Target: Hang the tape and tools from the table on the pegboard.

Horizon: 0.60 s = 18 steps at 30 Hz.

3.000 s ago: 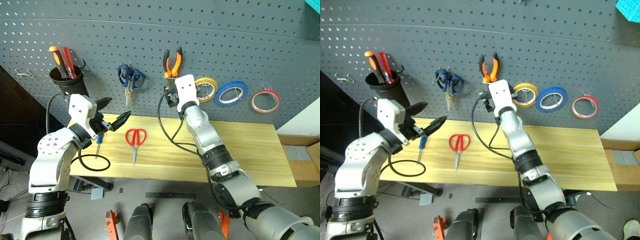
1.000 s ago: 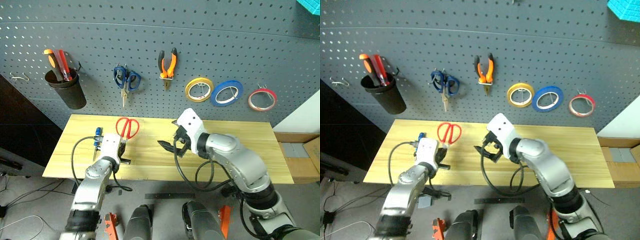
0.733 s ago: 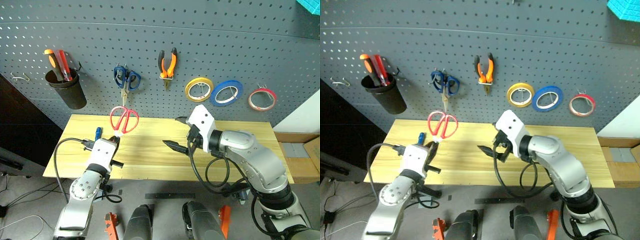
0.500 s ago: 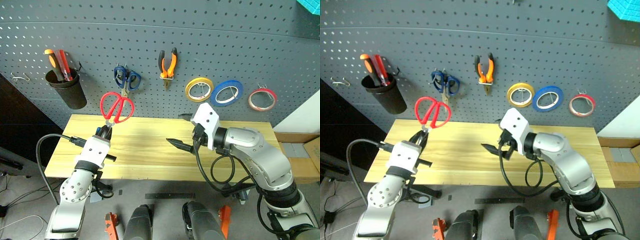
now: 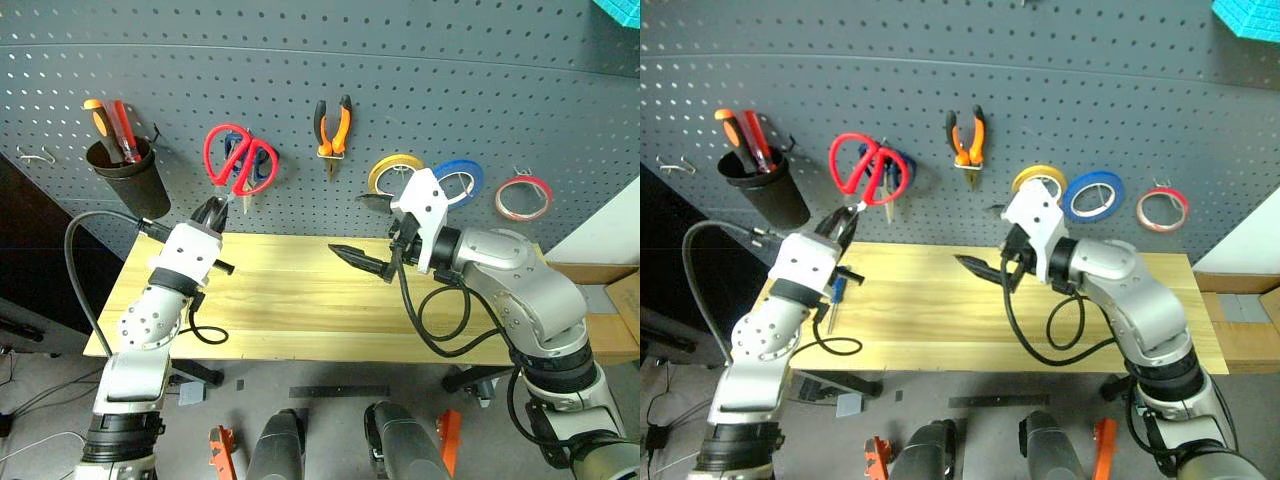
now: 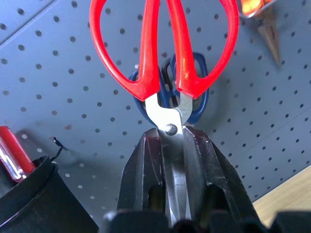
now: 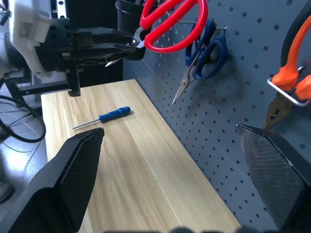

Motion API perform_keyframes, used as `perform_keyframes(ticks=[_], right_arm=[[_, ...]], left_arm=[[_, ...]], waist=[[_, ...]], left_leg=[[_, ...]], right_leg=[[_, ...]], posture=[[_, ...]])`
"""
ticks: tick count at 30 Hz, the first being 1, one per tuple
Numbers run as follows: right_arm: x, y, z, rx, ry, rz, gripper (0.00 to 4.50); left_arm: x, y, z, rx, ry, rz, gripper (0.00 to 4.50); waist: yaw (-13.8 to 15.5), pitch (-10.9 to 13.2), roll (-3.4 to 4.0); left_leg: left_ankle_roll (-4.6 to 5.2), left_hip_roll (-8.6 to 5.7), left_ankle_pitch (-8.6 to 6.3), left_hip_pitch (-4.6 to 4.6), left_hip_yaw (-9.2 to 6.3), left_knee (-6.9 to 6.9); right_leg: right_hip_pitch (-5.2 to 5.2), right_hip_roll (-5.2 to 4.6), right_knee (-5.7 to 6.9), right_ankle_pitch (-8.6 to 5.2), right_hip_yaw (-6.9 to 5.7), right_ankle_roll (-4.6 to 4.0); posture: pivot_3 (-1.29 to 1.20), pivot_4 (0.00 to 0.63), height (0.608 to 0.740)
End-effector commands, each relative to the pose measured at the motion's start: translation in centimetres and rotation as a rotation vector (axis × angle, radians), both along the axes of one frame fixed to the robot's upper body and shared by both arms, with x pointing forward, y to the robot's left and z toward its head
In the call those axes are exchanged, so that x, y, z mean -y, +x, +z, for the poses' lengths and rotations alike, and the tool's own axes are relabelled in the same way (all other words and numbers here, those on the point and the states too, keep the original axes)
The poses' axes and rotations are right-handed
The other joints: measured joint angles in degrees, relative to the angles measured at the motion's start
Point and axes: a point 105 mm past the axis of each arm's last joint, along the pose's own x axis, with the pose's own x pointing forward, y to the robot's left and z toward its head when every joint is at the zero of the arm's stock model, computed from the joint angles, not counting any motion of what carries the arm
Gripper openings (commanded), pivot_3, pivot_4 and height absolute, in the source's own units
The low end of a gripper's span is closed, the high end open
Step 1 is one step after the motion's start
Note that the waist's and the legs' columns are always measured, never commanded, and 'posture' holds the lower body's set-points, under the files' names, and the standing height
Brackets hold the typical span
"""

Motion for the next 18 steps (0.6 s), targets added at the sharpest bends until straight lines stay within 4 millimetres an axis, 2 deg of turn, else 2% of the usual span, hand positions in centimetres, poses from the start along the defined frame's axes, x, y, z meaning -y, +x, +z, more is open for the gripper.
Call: perform_keyframes(ticks=[1, 8, 18], right_arm=[[0.1, -0.3, 1.5, 0.049, 0.032, 0.002, 4.50], [0.1, -0.2, 1.9, 0.060, 0.038, -0.003, 4.50], [0.1, -0.8, 4.3, 0.129, 0.154, 0.024, 4.50]], left_arm=[[0.3, 0.3, 0.6, 0.015, 0.009, -0.029, 0.24], [0.2, 1.7, -0.1, -0.038, -0.001, -0.028, 0.24], [0.2, 2.9, -0.9, -0.098, -0.084, -0.030, 0.24]], waist=[[0.0, 0.0, 0.00], [-0.1, 0.0, 0.00], [-0.2, 0.0, 0.01]], left_leg=[[0.00, 0.00, 0.00, 0.00, 0.00, 0.00], [0.00, 0.00, 0.00, -0.01, -0.01, 0.00], [0.00, 0.00, 0.00, -0.01, -0.02, 0.00]], right_leg=[[0.00, 0.00, 0.00, 0.00, 0.00, 0.00], [0.00, 0.00, 0.00, 0.00, -0.01, 0.00], [0.00, 0.00, 0.01, 0.00, -0.01, 0.00]], posture=[[-0.09, 0.204, 0.740], [-0.10, 0.210, 0.740], [-0.11, 0.218, 0.740]])
